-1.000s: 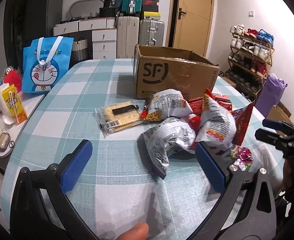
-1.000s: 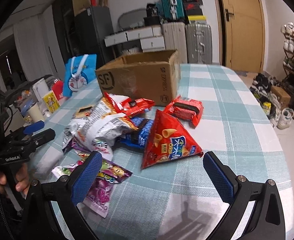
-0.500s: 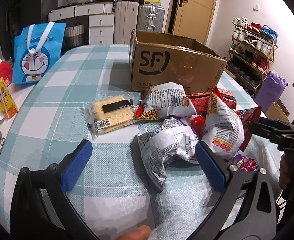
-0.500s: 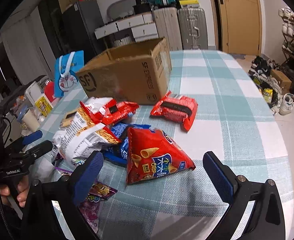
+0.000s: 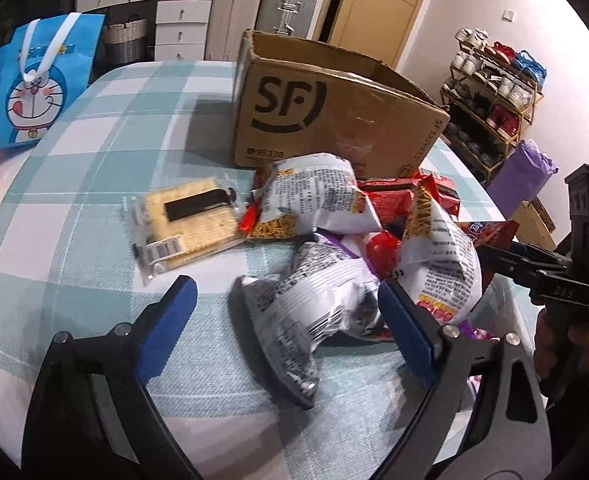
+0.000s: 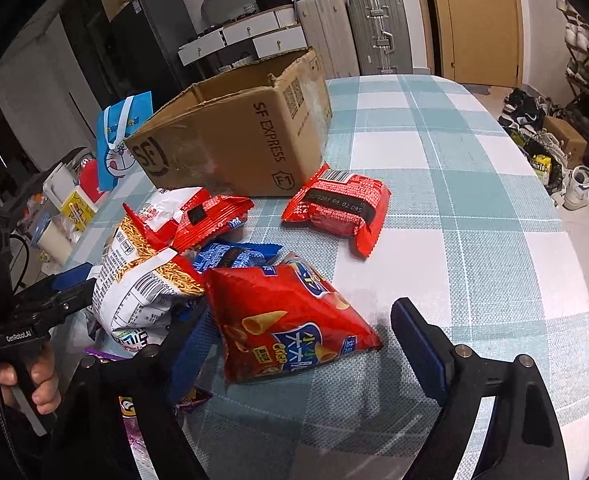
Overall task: Organize snacks
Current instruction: 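Grasp the red chip bag with the right tool while the left tool grasps a white snack bag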
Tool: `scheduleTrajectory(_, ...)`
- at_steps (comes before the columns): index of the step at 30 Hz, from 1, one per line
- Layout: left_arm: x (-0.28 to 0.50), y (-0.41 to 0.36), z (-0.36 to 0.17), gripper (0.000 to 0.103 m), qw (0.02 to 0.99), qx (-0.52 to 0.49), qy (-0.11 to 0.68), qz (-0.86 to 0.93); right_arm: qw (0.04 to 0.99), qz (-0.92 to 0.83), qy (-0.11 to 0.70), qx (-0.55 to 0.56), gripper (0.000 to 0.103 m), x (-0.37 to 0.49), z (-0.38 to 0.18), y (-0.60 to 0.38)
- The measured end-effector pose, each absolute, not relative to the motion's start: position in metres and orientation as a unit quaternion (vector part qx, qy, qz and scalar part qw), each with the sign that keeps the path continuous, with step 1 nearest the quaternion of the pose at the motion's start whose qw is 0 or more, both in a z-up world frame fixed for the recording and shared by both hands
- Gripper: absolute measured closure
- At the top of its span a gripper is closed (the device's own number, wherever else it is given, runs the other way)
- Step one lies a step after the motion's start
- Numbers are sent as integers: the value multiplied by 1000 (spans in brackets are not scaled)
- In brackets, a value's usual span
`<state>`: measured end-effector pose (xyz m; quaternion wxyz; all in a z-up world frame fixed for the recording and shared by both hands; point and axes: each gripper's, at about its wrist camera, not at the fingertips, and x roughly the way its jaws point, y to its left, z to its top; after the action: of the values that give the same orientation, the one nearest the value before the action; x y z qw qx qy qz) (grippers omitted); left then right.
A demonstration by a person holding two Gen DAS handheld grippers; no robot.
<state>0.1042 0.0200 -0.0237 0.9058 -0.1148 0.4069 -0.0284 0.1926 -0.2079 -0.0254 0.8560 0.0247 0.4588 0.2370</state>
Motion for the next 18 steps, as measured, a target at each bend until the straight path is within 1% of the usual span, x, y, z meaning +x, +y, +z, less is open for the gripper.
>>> scheduleTrajectory(2,108,17,-26,15,904,-111,411,-32,854,239,461,26,15,194,-26,-208)
scheduleTrajectory(4,113,14,-27,22,902,-108,417,-40,852,242,463,23,17,194,-28,-206)
scheduleTrajectory(7,115,12,-29,28,898,-114,422,-55,850,244,467,17,18,196,-31,-202)
scheduleTrajectory(11,115,7,-33,32,894,-112,428,-70,847,248,470,14,21,197,-34,-200)
scheduleTrajectory(14,113,3,-34,38,894,-112,426,-79,847,247,470,13,23,197,-35,-199)
scheduleTrajectory(15,113,1,-34,42,894,-111,426,-82,848,245,470,13,23,196,-35,-199)
scheduleTrajectory(18,108,-3,-31,50,899,-105,417,-81,848,246,470,16,25,194,-34,-201)
